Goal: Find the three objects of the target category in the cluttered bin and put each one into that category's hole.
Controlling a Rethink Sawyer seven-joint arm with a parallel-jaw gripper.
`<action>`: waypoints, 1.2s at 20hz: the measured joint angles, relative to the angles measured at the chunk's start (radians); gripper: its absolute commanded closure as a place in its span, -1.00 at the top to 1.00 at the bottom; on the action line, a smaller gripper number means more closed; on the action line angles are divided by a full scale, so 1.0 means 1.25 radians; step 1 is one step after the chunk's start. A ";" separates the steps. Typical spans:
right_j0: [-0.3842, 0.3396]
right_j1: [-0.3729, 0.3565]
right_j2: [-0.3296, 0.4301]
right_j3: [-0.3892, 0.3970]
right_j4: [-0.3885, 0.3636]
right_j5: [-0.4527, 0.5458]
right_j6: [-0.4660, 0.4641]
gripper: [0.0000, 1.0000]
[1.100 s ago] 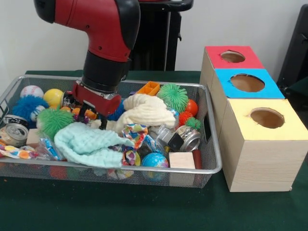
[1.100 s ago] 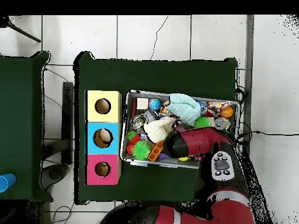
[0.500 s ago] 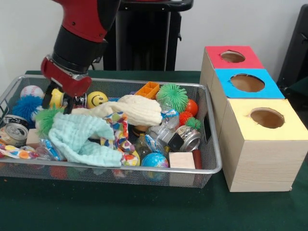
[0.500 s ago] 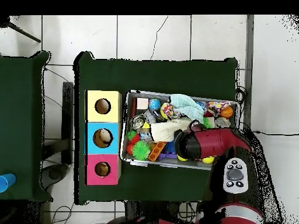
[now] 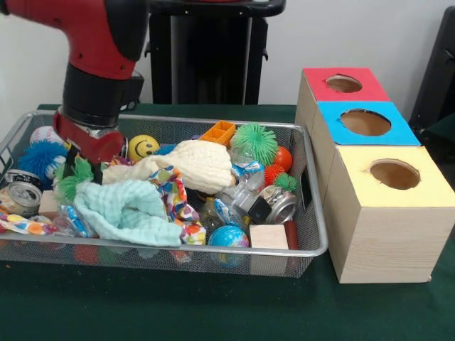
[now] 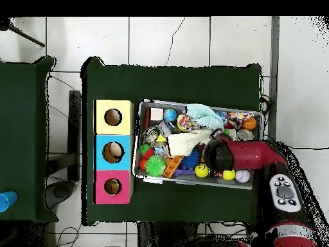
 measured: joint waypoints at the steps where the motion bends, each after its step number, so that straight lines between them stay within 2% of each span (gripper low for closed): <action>1: -0.033 -0.001 0.032 0.008 0.007 0.000 0.000 1.00; 4: -0.111 -0.005 0.109 0.030 0.021 0.000 0.000 1.00; 8: -0.154 -0.010 0.161 0.044 0.023 0.015 -0.003 1.00; 9: -0.157 -0.011 0.177 0.044 0.023 0.036 -0.007 -1.00; 15: -0.149 -0.012 0.197 0.044 0.022 0.058 -0.009 -1.00; 20: -0.120 -0.015 0.199 0.045 0.021 0.062 -0.009 -1.00; 24: -0.106 -0.037 0.206 0.063 0.026 0.062 -0.009 -1.00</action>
